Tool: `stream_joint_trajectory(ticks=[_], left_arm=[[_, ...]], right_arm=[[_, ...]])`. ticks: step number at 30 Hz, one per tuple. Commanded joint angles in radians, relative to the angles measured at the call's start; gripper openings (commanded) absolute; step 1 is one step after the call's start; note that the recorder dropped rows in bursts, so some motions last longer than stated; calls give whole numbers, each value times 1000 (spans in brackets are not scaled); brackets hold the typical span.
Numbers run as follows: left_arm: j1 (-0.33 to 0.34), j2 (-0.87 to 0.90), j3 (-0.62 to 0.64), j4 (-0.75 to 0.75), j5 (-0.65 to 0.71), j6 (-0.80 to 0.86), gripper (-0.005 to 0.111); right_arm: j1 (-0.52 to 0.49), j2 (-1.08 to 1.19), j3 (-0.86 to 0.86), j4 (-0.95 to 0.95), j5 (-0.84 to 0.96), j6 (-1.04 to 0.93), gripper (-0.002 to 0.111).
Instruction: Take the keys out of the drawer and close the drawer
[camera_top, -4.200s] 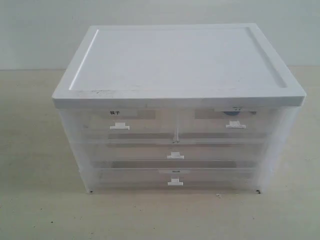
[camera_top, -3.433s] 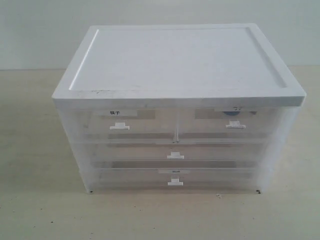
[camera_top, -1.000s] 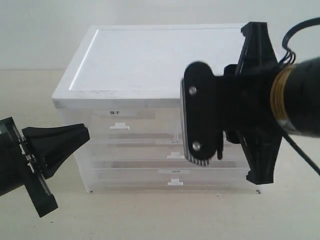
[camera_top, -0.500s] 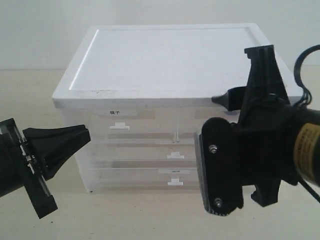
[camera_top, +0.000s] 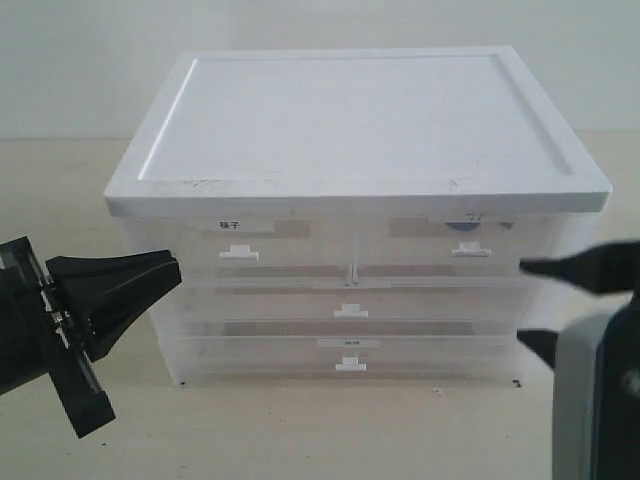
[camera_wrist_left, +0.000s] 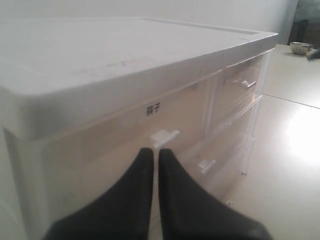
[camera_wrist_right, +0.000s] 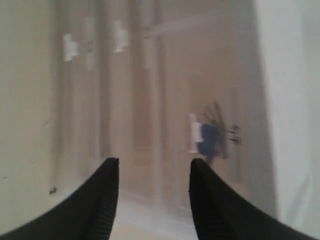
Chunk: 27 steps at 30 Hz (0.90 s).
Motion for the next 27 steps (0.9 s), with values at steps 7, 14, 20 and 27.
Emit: stream_joint_trajectory(ticks=[7, 14, 20, 27], left_arm=[[-5, 3, -4, 4, -10, -9, 5], [-5, 3, -4, 30, -10, -9, 5], [-5, 3, -4, 46, -10, -9, 5], [-5, 3, -4, 58, -10, -9, 5]], right_arm=[[3, 139, 81, -469, -54, 357, 40], [-32, 268, 81, -707, 13, 649, 40], [-89, 292, 73, -707, -35, 659, 40], [-89, 294, 73, -707, -22, 663, 40]])
